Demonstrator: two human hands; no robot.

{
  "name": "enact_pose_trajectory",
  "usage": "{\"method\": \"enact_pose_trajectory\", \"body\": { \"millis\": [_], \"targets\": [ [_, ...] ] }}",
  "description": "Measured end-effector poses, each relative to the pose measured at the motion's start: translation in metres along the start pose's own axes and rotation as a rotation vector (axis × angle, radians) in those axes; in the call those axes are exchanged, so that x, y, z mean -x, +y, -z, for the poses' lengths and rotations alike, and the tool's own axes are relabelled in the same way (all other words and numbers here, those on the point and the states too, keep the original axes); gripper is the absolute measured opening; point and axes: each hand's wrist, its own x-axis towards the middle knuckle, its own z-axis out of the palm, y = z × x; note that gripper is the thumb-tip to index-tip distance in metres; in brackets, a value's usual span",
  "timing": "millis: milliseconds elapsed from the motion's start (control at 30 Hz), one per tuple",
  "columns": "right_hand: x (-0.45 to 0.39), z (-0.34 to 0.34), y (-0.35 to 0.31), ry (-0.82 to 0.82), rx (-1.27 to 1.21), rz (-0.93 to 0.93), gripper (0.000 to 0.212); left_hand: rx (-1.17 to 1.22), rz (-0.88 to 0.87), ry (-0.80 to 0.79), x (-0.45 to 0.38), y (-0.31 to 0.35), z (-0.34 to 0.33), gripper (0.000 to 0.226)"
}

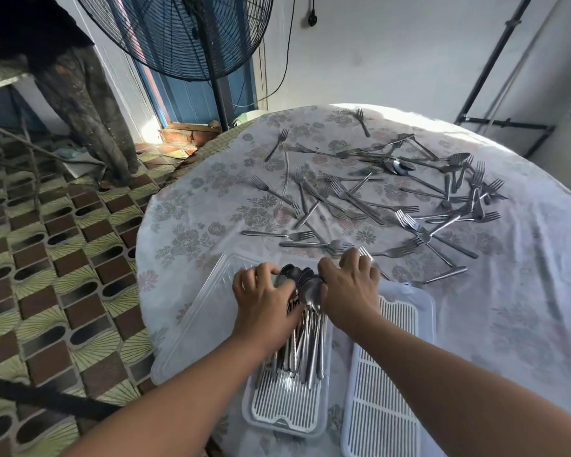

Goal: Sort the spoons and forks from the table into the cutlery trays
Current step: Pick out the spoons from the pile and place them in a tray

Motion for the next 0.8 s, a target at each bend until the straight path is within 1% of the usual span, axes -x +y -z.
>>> {"method": "enact_pose_trajectory", "body": {
  "millis": [67,133,200,267,333,400,467,500,633,800],
  "targets": [
    [0.001,0.003,0.004,-0.026,0.014,0.016,0.032,-0.081,-0.073,-0.032,-0.002,-0.016,0.005,0.038],
    [-0.001,0.007,0.004,-0.074,0.005,0.019,0.035,-0.173,-0.106,-0.128,-0.005,-0.028,0.014,0.044],
    [-0.003,0.011,0.002,-0.099,-0.011,0.031,0.039,-0.239,-0.110,-0.202,-0.009,-0.030,0.019,0.042],
    [-0.005,0.010,0.000,-0.100,-0.002,0.068,0.036,-0.259,-0.103,-0.237,-0.010,-0.023,0.018,0.036],
    [-0.008,0.008,-0.002,-0.113,-0.004,0.085,0.032,-0.240,-0.061,-0.244,-0.012,-0.017,0.016,0.033],
    [-0.010,0.008,-0.003,-0.130,-0.057,0.045,0.028,-0.212,-0.005,-0.208,-0.013,-0.016,0.013,0.032],
    [-0.012,0.007,-0.004,-0.128,-0.096,0.017,0.028,-0.182,0.027,-0.172,-0.013,-0.017,0.011,0.035],
    [-0.012,0.006,-0.005,-0.119,-0.100,0.017,0.027,-0.170,0.034,-0.181,-0.013,-0.016,0.010,0.038],
    [-0.011,0.003,-0.007,-0.084,-0.159,0.001,0.024,-0.158,0.010,-0.260,-0.016,-0.008,0.007,0.064],
    [-0.008,0.000,-0.003,-0.045,-0.211,-0.068,0.023,-0.115,0.000,-0.235,-0.013,-0.005,0.005,0.064]
  ]
}}
